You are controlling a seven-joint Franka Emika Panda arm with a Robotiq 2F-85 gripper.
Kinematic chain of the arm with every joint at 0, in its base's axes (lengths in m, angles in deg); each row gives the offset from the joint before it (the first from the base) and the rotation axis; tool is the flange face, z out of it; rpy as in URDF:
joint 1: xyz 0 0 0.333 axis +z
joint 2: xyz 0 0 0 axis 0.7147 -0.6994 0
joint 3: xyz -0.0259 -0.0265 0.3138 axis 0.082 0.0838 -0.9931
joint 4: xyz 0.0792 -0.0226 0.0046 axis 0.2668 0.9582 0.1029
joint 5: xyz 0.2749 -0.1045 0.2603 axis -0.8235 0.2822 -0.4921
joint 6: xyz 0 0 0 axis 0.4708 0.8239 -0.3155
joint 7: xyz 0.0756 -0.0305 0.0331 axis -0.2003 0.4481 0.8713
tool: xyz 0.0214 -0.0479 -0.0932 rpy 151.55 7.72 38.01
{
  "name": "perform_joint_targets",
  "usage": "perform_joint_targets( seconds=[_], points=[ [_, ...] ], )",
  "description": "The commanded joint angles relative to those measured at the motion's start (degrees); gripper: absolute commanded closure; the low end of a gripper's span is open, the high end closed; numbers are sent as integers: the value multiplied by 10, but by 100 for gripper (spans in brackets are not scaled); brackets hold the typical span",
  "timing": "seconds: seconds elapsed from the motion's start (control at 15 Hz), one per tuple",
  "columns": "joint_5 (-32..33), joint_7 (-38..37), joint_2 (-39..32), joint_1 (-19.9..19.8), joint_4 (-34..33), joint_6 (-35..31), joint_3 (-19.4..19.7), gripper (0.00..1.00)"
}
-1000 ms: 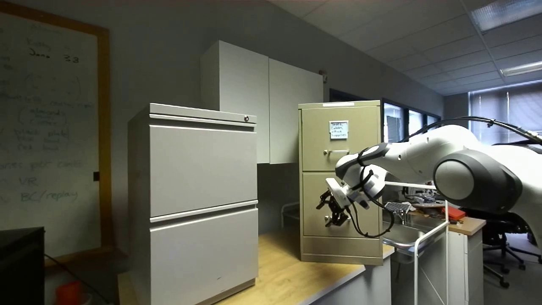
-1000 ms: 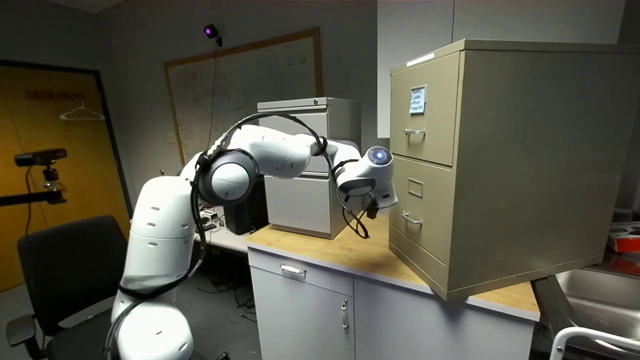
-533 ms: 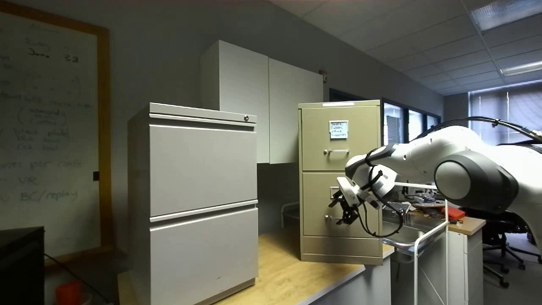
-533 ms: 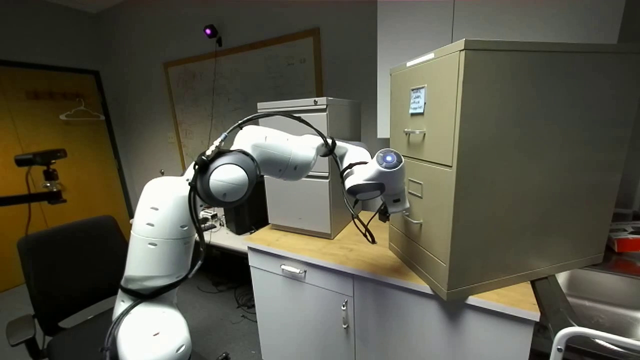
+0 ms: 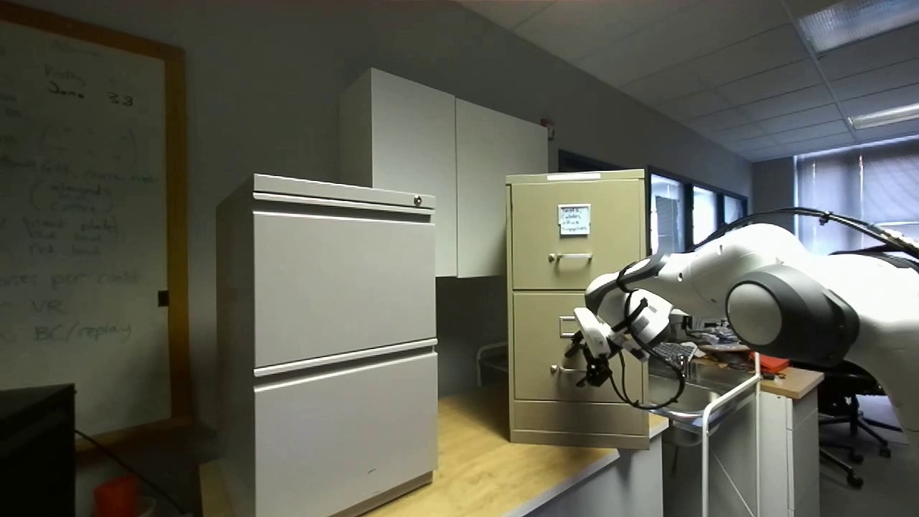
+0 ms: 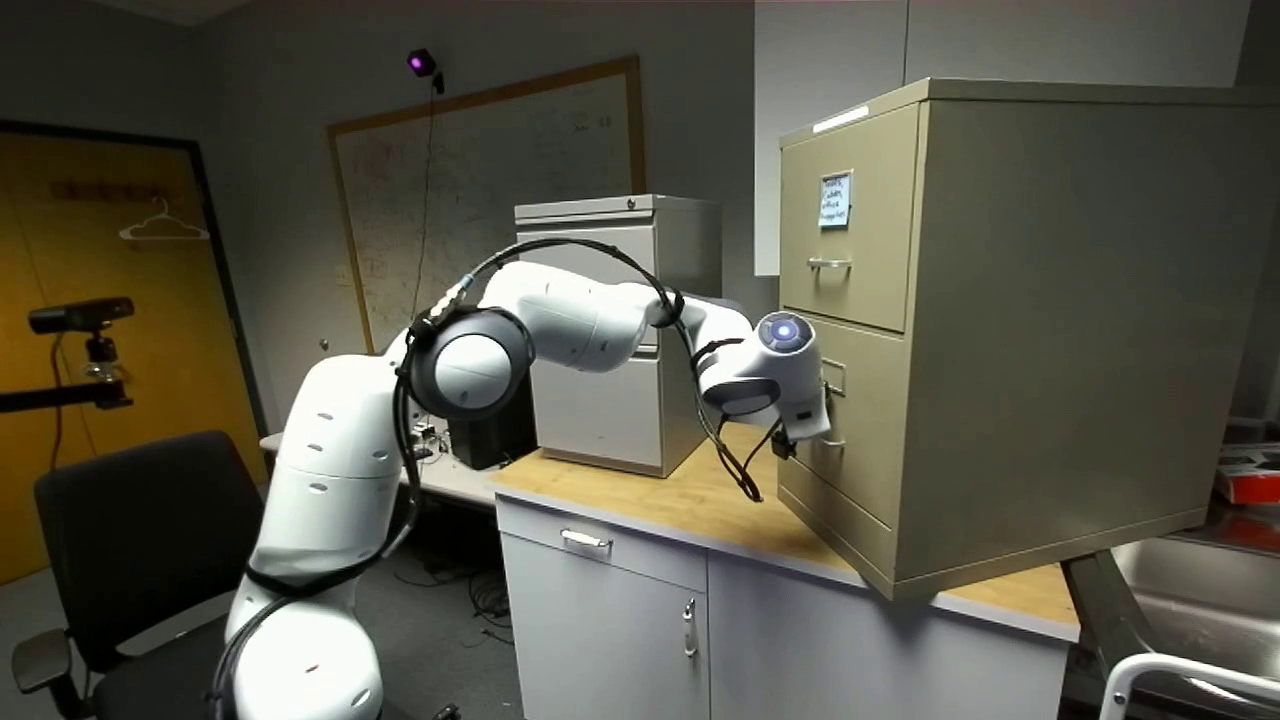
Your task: Open the bottom drawer of the cabinet to the right.
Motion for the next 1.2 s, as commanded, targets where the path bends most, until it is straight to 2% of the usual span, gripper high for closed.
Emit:
perform_joint_targets(
  seconds=[0.0,0.2,0.27,0.4,0.47,0.53,0.6,0.67,0.73,0.87,1.13],
  points=[
    [16,-33,-20,-4,-35,2,7,0],
    [24,-36,-22,-5,-38,6,9,0],
    [28,-38,-24,-5,-39,8,9,25],
    [35,-41,-30,-5,-44,11,9,33],
    [38,-45,-35,-6,-47,11,9,31],
    [40,-47,-39,-7,-50,12,8,12],
    [43,-50,-45,-7,-54,14,8,11],
    [47,-52,-51,-6,-57,17,8,24],
    [52,-54,-55,-6,-59,22,8,50],
    [65,-62,-65,-4,-63,23,8,51],
    [88,-82,-60,-3,-69,19,10,83]
  ],
)
